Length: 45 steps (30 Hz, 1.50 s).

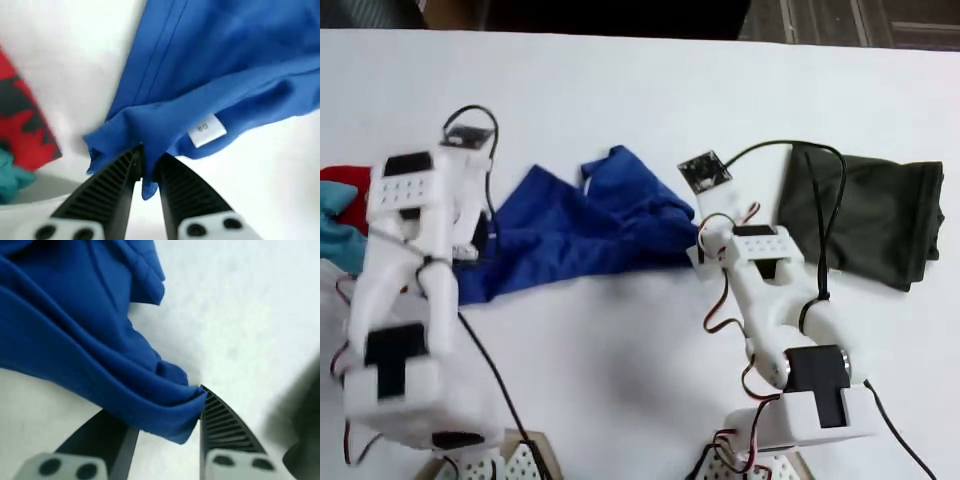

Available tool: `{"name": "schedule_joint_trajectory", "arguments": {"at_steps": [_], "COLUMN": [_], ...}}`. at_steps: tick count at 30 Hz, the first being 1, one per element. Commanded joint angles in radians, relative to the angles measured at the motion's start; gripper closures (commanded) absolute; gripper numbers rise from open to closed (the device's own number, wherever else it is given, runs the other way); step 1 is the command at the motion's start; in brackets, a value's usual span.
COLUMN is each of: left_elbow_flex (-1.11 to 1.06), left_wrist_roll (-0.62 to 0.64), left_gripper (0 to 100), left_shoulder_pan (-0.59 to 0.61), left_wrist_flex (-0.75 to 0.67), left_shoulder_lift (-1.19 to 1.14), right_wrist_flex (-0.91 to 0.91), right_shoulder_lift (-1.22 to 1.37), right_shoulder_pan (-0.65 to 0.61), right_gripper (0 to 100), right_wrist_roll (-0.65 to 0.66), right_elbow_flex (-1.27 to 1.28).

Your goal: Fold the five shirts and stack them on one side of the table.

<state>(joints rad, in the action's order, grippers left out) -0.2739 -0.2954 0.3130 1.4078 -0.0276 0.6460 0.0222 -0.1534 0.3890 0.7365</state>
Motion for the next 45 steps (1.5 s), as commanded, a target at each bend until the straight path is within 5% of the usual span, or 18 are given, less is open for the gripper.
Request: {"name": "schedule_joint_trajectory", "arguments": {"at_steps": [1, 10, 15, 20, 26, 30, 36, 45], "left_elbow_flex": [-0.133, -0.452, -0.458, -0.46, -0.464, -0.456, -0.456, -0.441], "left_wrist_roll": [0.006, 0.146, 0.158, 0.308, 0.307, 0.307, 0.307, 0.307], "left_gripper": [97, 97, 97, 97, 97, 97, 97, 97], "left_shoulder_pan": [0.0, -0.005, 0.026, 0.133, 0.115, 0.115, 0.117, 0.117], "left_wrist_flex": [-0.129, -0.496, -0.514, -0.516, -0.517, -0.52, -0.552, -0.545], "left_shoulder_lift": [0.209, 0.41, 0.408, 0.465, 0.463, 0.428, 0.387, 0.381], "right_wrist_flex": [-0.015, 0.074, 0.375, 0.43, 0.526, 0.622, 0.769, 0.705], "right_shoulder_lift": [0.002, -0.022, -0.168, -0.17, 0.076, 0.234, 0.257, 0.374], "right_shoulder_pan": [0.001, -0.012, -0.035, -0.071, -0.147, -0.153, -0.153, -0.154], "right_gripper": [84.7, 84.4, 84.3, 84.3, 77.8, 69.1, 68.8, 74.8], "right_wrist_roll": [-0.009, -0.005, -0.009, -0.02, -0.089, -0.048, 0.051, 0.092], "right_elbow_flex": [0.0, -0.031, -0.272, -0.528, -0.726, -0.786, -0.799, -0.756]}}
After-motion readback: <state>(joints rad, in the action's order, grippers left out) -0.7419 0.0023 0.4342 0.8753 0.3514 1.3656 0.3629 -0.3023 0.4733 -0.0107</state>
